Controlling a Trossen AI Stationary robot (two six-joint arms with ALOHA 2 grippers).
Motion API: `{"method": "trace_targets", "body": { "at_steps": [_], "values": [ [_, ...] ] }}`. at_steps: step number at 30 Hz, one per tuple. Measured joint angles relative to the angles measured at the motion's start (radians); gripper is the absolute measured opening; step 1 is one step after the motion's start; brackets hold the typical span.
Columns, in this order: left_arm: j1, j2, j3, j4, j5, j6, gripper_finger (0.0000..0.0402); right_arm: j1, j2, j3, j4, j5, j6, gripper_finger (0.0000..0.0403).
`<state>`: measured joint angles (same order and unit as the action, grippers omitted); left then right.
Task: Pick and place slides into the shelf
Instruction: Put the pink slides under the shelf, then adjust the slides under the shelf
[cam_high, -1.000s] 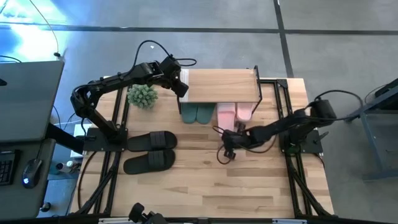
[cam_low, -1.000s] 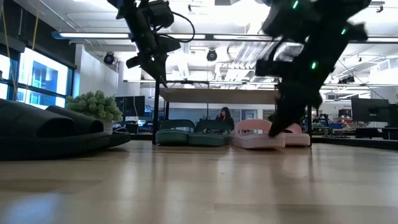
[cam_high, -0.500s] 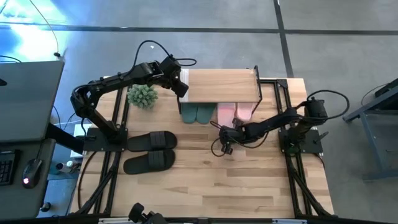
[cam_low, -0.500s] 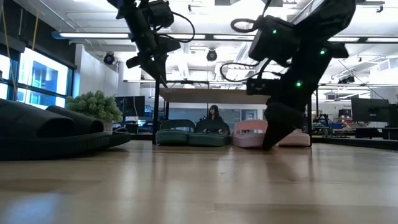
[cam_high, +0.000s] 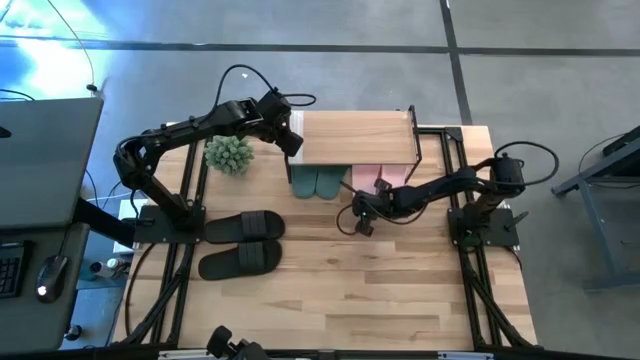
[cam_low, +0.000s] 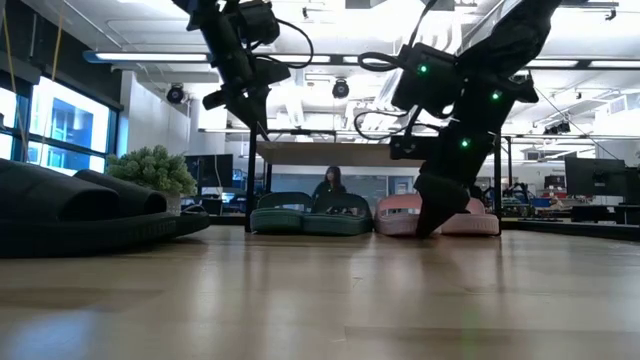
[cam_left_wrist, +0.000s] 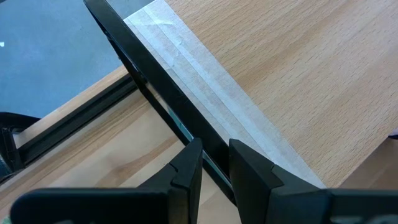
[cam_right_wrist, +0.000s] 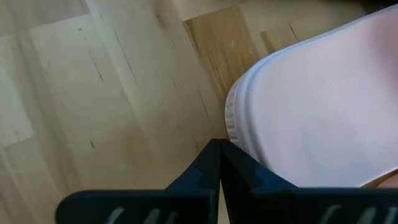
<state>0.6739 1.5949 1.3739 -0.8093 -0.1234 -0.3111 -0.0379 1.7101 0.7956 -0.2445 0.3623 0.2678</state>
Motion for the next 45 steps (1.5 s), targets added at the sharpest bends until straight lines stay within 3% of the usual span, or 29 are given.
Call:
{"method": "trace_targets", "body": {
  "at_steps": [12, 19, 31, 38, 45],
  "values": [
    [0.000, 0.000, 0.000, 0.000, 0.000, 0.000, 0.0067, 0.026, -0.008, -0.002, 0.010, -0.023, -0.004, 0.0000],
    [0.000, 0.000, 0.000, 0.000, 0.000, 0.000, 0.0067, 0.058, -0.105, -0.002, 0.008, -0.023, -0.003, 0.0000],
    [0.000, 0.000, 0.000, 0.001, -0.005, 0.000, 0.0067, 0.106, -0.455, -0.001, -0.292, 0.106, 0.150, 0.0000],
    [0.000, 0.000, 0.000, 0.001, -0.006, 0.013, 0.0067, 0.142, -0.701, 0.000, -0.378, 0.201, 0.227, 0.0000],
    [0.000, 0.000, 0.000, 0.001, -0.008, 0.015, 0.0067, 0.033, -0.921, 0.000, -0.446, 0.377, 0.308, 0.0000]
  ]
}}
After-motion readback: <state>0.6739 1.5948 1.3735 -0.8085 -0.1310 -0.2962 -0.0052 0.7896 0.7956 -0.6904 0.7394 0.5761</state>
